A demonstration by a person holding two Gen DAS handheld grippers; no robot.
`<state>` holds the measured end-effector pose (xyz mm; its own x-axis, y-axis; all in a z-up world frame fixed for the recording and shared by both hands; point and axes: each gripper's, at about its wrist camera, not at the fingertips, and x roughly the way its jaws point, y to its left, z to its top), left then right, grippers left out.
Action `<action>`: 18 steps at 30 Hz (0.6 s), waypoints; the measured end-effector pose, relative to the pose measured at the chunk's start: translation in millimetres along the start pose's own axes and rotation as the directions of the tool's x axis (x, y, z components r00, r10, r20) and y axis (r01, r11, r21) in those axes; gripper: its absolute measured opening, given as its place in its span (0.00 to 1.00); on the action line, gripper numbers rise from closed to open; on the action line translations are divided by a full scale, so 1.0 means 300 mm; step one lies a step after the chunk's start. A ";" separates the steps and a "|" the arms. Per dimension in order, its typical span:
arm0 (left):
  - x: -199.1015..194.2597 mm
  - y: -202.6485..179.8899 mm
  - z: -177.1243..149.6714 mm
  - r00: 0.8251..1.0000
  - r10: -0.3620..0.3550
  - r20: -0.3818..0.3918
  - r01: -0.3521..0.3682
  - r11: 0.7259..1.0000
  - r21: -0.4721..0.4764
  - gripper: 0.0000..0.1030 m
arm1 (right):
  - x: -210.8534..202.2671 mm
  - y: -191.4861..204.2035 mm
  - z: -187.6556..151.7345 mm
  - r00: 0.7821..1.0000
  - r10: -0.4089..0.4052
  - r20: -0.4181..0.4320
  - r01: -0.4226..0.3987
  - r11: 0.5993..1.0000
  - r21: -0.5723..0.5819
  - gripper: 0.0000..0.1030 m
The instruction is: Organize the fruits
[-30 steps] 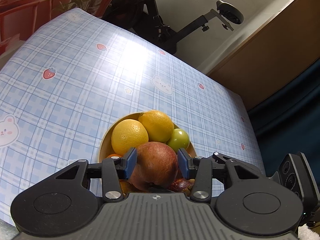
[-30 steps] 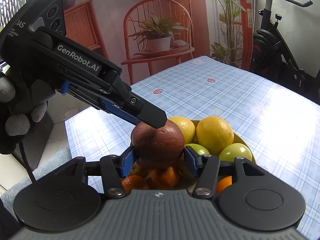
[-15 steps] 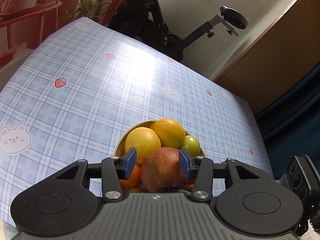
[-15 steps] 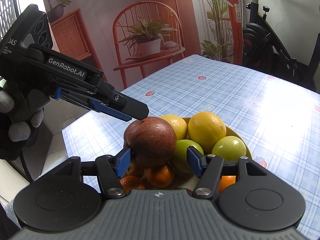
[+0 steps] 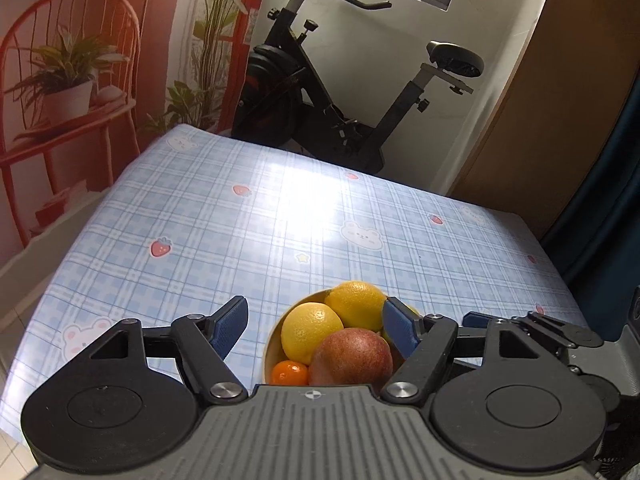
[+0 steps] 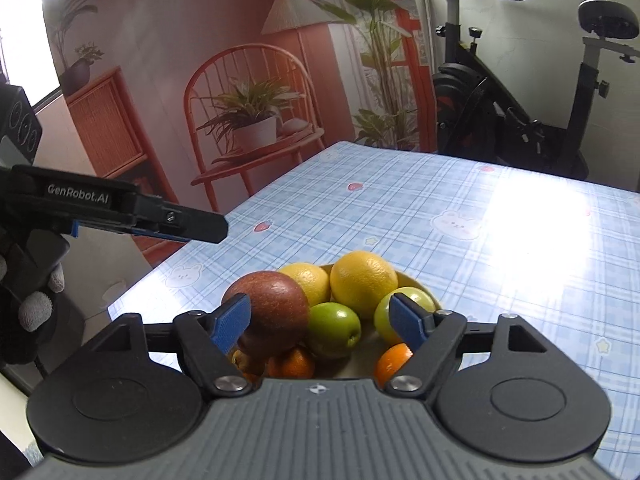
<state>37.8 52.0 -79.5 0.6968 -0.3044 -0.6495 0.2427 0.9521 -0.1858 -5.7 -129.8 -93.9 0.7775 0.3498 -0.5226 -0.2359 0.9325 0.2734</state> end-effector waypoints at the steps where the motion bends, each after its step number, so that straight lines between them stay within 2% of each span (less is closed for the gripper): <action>1: -0.019 -0.013 0.003 1.000 0.018 0.022 -0.018 1.000 0.016 0.76 | -0.024 -0.003 0.007 0.999 -0.033 0.021 0.033 0.999 0.007 0.87; 5: -0.101 -0.070 0.018 0.988 0.102 0.118 -0.111 0.991 0.069 0.83 | -0.121 -0.003 0.033 0.984 -0.149 0.096 0.146 0.989 0.038 0.93; 7: -0.144 -0.104 0.029 0.977 0.130 0.168 -0.146 0.985 0.090 0.85 | -0.161 0.004 0.048 0.967 -0.223 0.124 0.217 0.975 0.056 1.00; 9: -0.185 -0.136 0.037 0.967 0.146 0.209 -0.169 0.981 0.099 0.87 | -0.205 0.015 0.061 0.943 -0.289 0.164 0.281 0.957 0.070 1.00; 13: -0.264 -0.185 0.044 0.949 0.157 0.273 -0.189 0.978 0.092 0.91 | -0.279 0.039 0.096 0.920 -0.342 0.193 0.329 0.940 0.095 1.00; 18: -0.338 -0.244 0.047 0.937 0.175 0.301 -0.215 0.971 0.106 0.92 | -0.354 0.071 0.124 0.910 -0.363 0.199 0.347 0.931 0.113 1.00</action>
<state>-41.0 12.9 10.3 0.8989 -0.1271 -0.4194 0.1571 0.9869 0.0375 -71.7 -150.3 -2.6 0.9096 -0.0379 -0.4138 0.1158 0.9795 0.1649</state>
